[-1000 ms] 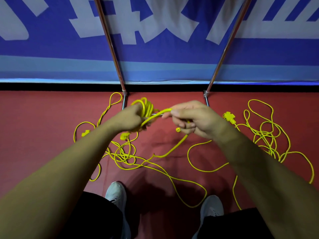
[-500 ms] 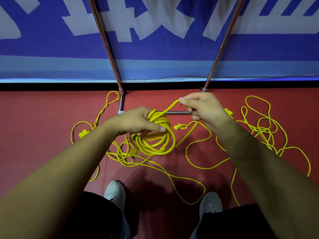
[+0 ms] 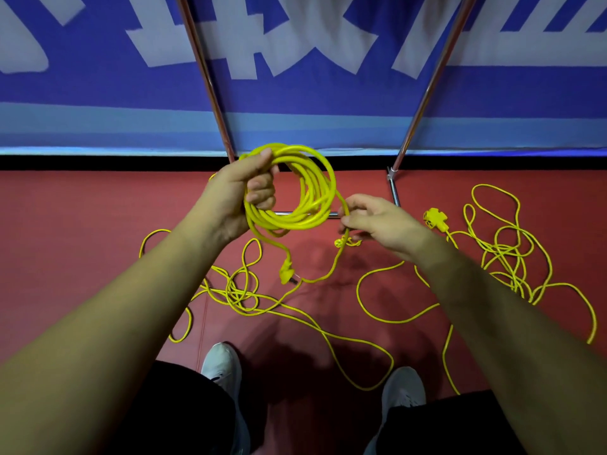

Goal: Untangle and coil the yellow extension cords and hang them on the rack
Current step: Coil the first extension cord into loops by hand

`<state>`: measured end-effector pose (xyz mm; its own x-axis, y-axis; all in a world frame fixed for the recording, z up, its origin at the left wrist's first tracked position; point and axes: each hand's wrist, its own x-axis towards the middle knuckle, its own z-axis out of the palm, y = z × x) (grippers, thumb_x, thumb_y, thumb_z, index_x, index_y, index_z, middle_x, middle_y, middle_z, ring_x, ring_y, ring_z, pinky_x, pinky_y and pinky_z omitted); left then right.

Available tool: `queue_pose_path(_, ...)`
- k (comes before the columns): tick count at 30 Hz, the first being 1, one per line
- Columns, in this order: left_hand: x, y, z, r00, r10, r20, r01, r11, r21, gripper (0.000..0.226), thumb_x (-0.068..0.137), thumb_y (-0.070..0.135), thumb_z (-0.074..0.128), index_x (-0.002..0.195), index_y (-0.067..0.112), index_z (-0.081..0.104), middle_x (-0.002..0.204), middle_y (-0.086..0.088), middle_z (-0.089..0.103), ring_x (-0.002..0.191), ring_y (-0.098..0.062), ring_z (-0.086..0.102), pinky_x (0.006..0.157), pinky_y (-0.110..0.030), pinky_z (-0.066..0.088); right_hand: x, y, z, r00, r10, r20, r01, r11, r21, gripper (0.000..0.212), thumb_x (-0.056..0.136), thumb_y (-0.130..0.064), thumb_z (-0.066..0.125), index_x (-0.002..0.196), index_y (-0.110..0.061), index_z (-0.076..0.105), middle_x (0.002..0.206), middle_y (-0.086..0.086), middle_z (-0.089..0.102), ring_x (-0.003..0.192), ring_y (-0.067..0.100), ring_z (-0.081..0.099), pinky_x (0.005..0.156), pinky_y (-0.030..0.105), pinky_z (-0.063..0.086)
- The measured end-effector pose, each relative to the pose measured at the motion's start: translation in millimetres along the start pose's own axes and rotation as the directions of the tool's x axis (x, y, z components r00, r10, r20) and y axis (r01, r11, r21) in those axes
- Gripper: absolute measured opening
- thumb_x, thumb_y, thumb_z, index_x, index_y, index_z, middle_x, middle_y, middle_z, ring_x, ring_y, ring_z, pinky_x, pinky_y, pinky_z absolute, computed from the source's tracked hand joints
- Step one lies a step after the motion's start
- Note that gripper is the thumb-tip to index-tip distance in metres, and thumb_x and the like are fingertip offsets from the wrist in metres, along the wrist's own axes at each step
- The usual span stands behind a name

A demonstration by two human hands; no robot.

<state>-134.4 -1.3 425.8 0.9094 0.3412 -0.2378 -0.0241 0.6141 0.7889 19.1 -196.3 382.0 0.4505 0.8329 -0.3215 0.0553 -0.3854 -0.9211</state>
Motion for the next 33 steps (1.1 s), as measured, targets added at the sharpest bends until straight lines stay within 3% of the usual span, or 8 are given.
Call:
queue_pose_path(8, 3.0, 9.5, -5.0, 0.973, 0.151, -0.172, -0.183, 0.965, -0.187, 0.022, 0.101, 0.021, 0.050, 0.082, 0.012, 0.056, 0.047, 0.010, 0.035, 0.037, -0.003, 0.036, 0.046, -0.016, 0.028, -0.1, 12.3, 18.6, 0.995, 0.077, 0.070, -0.078, 0.997, 0.003, 0.020, 0.095, 0.001, 0.049, 0.093, -0.013, 0.062, 0.084, 0.005, 0.065, 0.079, 0.017, 0.066, 0.070, 0.028, 0.045)
queue_pose_path(13, 2.5, 16.1, -6.0, 0.974, 0.174, -0.144, -0.208, 0.941, -0.265, 0.013, 0.098, 0.017, 0.049, 0.090, 0.007, 0.052, 0.061, 0.005, 0.044, 0.048, -0.004, 0.043, 0.054, -0.019, 0.037, -2.1, 17.0, 26.3, 0.975, 0.184, 0.123, -0.195, 0.977, 0.089, 0.023, 0.099, -0.011, 0.048, 0.097, -0.027, 0.063, 0.088, 0.004, 0.067, 0.095, 0.029, 0.066, 0.092, 0.041, 0.049)
queue_pose_path(19, -3.3, 17.3, -2.5, 0.971, 0.187, -0.147, -0.228, 0.908, -0.351, 0.011, 0.085, 0.000, 0.054, 0.095, 0.002, 0.052, 0.088, -0.012, 0.056, 0.068, -0.018, 0.056, 0.070, -0.032, 0.050, -10.6, 11.6, 50.7, 0.956, 0.249, 0.155, -0.270, 0.953, 0.138, 0.021, 0.104, -0.018, 0.041, 0.102, -0.008, 0.059, 0.079, 0.012, 0.063, 0.078, 0.031, 0.068, 0.066, 0.028, 0.049)
queue_pose_path(22, -6.3, 17.0, 4.8, 0.965, 0.217, -0.145, -0.246, 0.943, -0.224, 0.009, 0.095, -0.001, 0.048, 0.091, 0.002, 0.055, 0.083, -0.010, 0.055, 0.064, -0.018, 0.060, 0.064, -0.032, 0.055, -11.4, 5.4, 57.3, 0.938, 0.279, 0.206, -0.310, 0.941, 0.136, 0.025, 0.104, -0.022, 0.043, 0.111, -0.009, 0.063, 0.078, 0.011, 0.064, 0.082, 0.033, 0.070, 0.073, 0.032, 0.054)
queue_pose_path(25, -7.3, 11.7, 10.8, 0.954, 0.283, -0.098, -0.268, 0.952, 0.145, 0.009, 0.099, 0.000, 0.043, 0.096, -0.001, 0.052, 0.070, -0.006, 0.056, 0.061, -0.019, 0.060, 0.064, -0.041, 0.058, -14.2, -4.4, 65.6, 0.940, 0.243, 0.238, -0.277, 0.953, 0.124, 0.028, 0.104, -0.024, 0.043, 0.121, -0.013, 0.062, 0.076, 0.008, 0.057, 0.072, 0.031, 0.068, 0.068, 0.033, 0.055)
queue_pose_path(28, -6.4, 5.2, 6.6, 0.953, 0.284, -0.106, -0.214, 0.877, 0.430, 0.028, 0.094, 0.008, 0.057, 0.116, -0.006, 0.047, 0.079, -0.014, 0.055, 0.071, -0.027, 0.058, 0.081, -0.059, 0.056, -18.0, -17.3, 74.3, 0.953, 0.171, 0.250, -0.182, 0.983, 0.023, 0.036, 0.103, -0.020, 0.046, 0.138, -0.020, 0.052, 0.068, 0.007, 0.060, 0.051, 0.016, 0.054, 0.050, 0.023, 0.044)
queue_pose_path(30, -7.5, 2.7, 8.1, 0.937, 0.306, -0.169, -0.175, 0.830, 0.529, 0.046, 0.089, 0.013, 0.064, 0.121, -0.012, 0.043, 0.088, -0.017, 0.057, 0.078, -0.028, 0.061, 0.083, -0.056, 0.056, -21.0, -25.6, 77.4, 0.939, 0.150, 0.311, -0.165, 0.986, 0.023, 0.047, 0.101, -0.014, 0.048, 0.147, -0.021, 0.040, 0.066, 0.008, 0.064, 0.047, 0.014, 0.051, 0.046, 0.020, 0.039)
queue_pose_path(33, -5.0, -5.1, 7.9, 0.924, 0.339, -0.176, -0.135, 0.721, 0.679, 0.045, 0.090, 0.010, 0.066, 0.121, -0.010, 0.040, 0.087, -0.013, 0.059, 0.079, -0.025, 0.060, 0.078, -0.056, 0.055, -27.1, -33.6, 76.4, 0.911, 0.127, 0.392, -0.142, 0.990, 0.008, 0.057, 0.098, -0.004, 0.048, 0.150, -0.023, 0.035, 0.064, 0.011, 0.059, 0.055, 0.022, 0.062, 0.051, 0.020, 0.045)
